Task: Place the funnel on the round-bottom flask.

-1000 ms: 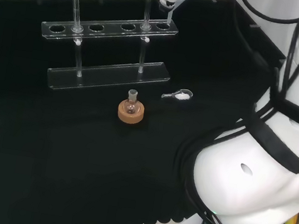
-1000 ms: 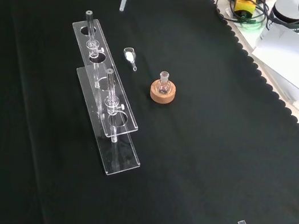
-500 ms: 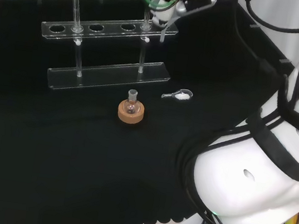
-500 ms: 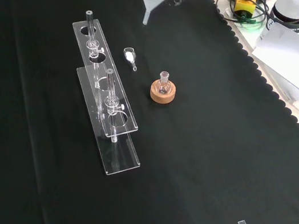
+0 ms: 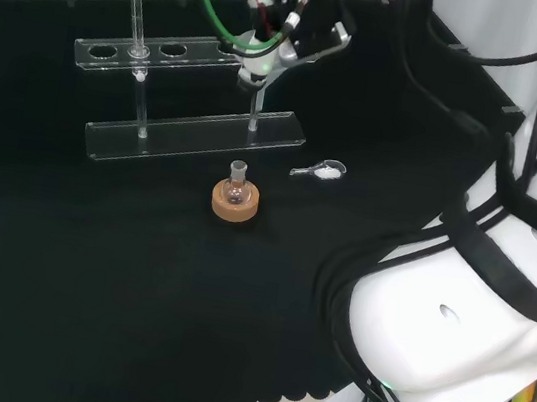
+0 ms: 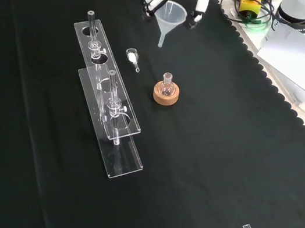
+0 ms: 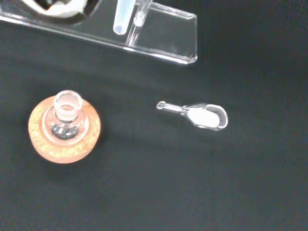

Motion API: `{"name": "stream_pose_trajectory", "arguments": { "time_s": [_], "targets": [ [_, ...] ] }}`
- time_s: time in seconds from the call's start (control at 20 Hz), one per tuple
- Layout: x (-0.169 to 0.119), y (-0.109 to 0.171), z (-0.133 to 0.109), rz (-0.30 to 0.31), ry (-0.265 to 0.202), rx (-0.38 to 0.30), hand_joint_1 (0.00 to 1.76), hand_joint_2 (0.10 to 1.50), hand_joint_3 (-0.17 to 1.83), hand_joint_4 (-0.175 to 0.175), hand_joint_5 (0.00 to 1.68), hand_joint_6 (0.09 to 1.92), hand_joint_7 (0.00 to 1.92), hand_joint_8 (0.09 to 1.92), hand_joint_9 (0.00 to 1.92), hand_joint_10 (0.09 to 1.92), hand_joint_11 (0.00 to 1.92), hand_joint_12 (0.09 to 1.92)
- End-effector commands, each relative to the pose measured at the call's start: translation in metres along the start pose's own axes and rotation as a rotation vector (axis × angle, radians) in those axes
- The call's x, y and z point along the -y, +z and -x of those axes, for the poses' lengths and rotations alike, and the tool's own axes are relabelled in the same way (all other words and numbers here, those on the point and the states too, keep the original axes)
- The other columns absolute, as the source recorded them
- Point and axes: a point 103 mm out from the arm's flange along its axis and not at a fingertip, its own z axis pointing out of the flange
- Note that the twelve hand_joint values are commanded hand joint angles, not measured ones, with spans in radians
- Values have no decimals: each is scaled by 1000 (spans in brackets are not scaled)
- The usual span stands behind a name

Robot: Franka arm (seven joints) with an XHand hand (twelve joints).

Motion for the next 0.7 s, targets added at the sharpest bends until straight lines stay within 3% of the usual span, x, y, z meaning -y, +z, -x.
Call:
{"name": "stream_pose_trajectory", "arguments": {
  "time_s": [0.05, 0.7],
  "targets": [
    [-14, 23, -29, -51, -26, 18, 882, 698, 672, 10, 672, 724, 538, 651, 899, 452, 541, 1319],
    [-29, 51, -42, -111, -34, 4, 881, 698, 678, 10, 669, 729, 538, 653, 898, 454, 542, 1319]
  ]
}}
